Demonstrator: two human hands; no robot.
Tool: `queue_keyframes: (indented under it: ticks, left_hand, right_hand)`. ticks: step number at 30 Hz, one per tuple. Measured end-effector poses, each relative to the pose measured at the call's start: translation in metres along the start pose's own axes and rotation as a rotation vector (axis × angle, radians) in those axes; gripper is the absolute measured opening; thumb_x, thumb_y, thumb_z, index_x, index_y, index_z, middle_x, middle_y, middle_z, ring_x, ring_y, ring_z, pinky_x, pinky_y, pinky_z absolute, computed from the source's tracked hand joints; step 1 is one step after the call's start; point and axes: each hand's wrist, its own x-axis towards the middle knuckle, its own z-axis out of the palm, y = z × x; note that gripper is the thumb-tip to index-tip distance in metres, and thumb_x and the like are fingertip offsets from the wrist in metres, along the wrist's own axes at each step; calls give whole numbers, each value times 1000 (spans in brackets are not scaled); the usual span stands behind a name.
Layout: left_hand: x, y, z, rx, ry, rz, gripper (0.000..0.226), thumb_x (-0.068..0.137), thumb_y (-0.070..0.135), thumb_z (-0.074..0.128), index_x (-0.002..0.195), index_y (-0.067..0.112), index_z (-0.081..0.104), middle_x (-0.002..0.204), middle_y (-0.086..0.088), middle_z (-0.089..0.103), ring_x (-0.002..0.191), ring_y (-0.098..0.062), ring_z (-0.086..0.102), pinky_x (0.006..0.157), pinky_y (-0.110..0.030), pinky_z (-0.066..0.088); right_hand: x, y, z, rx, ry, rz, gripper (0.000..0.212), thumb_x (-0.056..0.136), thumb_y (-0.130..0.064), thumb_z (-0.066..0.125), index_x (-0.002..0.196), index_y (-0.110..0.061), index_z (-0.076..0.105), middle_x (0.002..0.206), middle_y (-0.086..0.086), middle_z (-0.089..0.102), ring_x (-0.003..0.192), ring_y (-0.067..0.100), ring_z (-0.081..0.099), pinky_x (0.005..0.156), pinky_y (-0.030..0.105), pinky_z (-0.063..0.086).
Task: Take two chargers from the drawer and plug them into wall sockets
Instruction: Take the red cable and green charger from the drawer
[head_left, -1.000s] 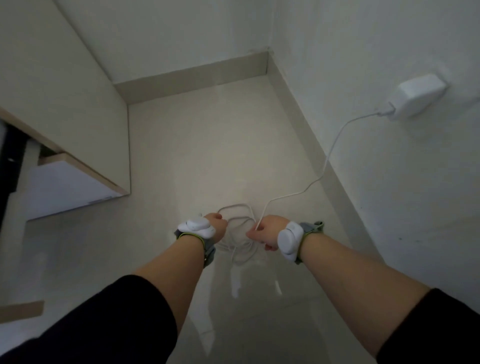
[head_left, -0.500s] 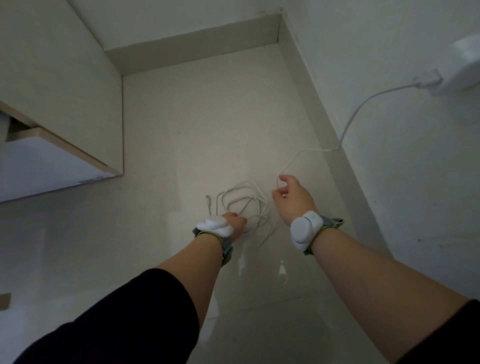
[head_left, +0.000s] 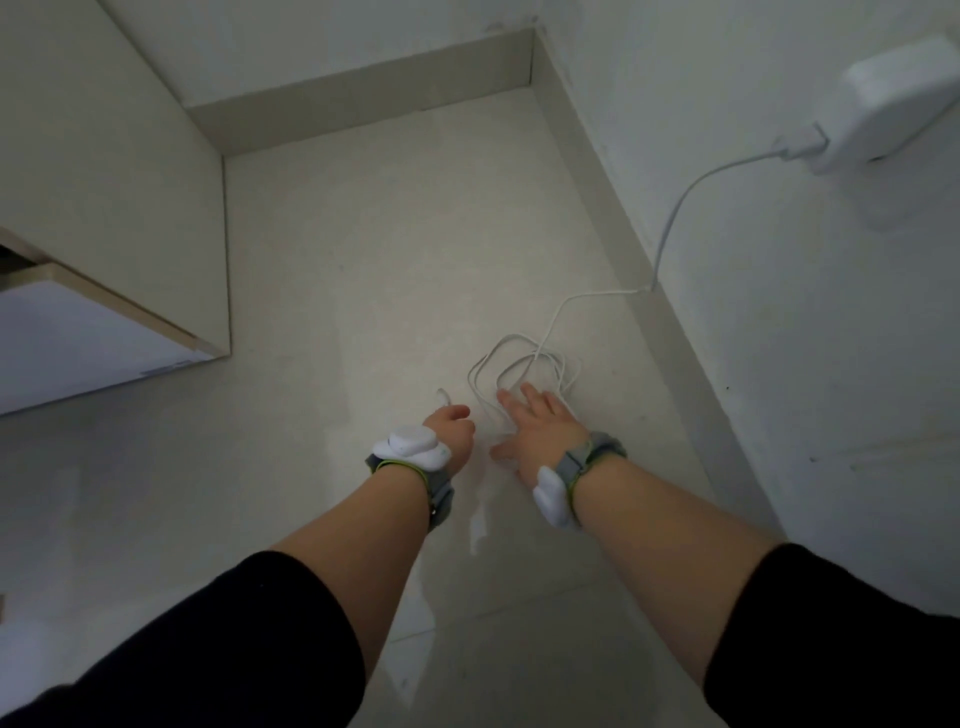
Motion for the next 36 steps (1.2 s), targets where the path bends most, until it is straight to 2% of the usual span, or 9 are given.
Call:
queue_keyframes:
  ticks: [5, 13, 16, 19, 23, 27, 31, 34, 36]
  left_hand:
    - [-4, 0, -9, -1, 33, -15, 38, 94, 17, 42, 131, 7, 48, 140, -15, 46, 127, -33, 45, 103, -38, 41]
    - [-13, 7, -10, -61, 42, -102, 41, 93, 26, 45, 130, 8, 49, 136, -14, 50, 121, -35, 49, 100, -40, 45]
    - [-18, 13, -6, -60, 33, -126, 42, 93, 27, 47, 132, 10, 47, 136, -11, 51, 118, -33, 52, 99, -37, 45]
    - [-28, 21, -1, -78, 29, -108, 42, 92, 32, 47, 128, 11, 51, 132, -11, 53, 117, -33, 52, 96, -42, 48]
    - [-46, 29, -10, -121, 40, -48, 37, 92, 23, 46, 124, 8, 54, 133, -17, 54, 116, -34, 54, 88, -41, 46]
    - [-69, 44, -40, -173, 86, -22, 33, 93, 19, 42, 122, 8, 55, 129, -13, 57, 96, -22, 52, 81, -35, 43]
    - [-102, 58, -80, -226, 145, 53, 35, 95, 19, 39, 125, 8, 54, 127, -13, 58, 110, -27, 56, 81, -34, 44]
    - [-138, 68, -128, -238, 219, 210, 34, 95, 15, 40, 124, 6, 55, 114, -14, 61, 98, -26, 59, 63, -25, 42]
    - [-165, 73, -160, -196, 270, 347, 33, 93, 13, 41, 122, 7, 56, 103, -8, 60, 90, -20, 57, 64, -25, 43]
  right_hand:
    - [11, 9, -12, -323, -64, -40, 63, 91, -36, 42, 147, -22, 17, 159, 1, 8, 145, 23, 1, 118, 44, -2]
    - [-10, 74, -28, -462, 92, 316, 65, 87, -49, 42, 143, -18, 29, 154, 7, 22, 142, 29, 13, 113, 52, 10]
    - [-10, 51, -26, -483, 241, 141, 40, 86, -33, 45, 121, -18, 55, 135, 7, 46, 127, 28, 38, 109, 44, 26]
    - [-12, 22, -28, -278, 219, -30, 35, 88, -20, 47, 121, -11, 55, 130, 11, 50, 121, 30, 46, 103, 39, 38]
    - [-20, -17, -46, -159, 72, -128, 40, 95, -17, 38, 135, -12, 44, 140, 14, 47, 128, 28, 44, 112, 37, 25]
    - [-35, -54, -65, -66, 231, -272, 37, 95, -19, 37, 129, -17, 52, 132, 10, 57, 121, 27, 51, 106, 35, 35]
    - [-56, -91, -83, -17, 334, -371, 34, 94, -21, 40, 122, -16, 59, 123, 9, 63, 112, 27, 57, 95, 33, 44]
    - [-76, -127, -99, 32, 423, -440, 31, 92, -22, 45, 117, -17, 62, 115, 6, 67, 102, 24, 61, 88, 29, 46]
    - [-90, -153, -110, 66, 465, -467, 29, 91, -24, 48, 115, -18, 62, 112, 3, 68, 97, 21, 62, 83, 26, 44]
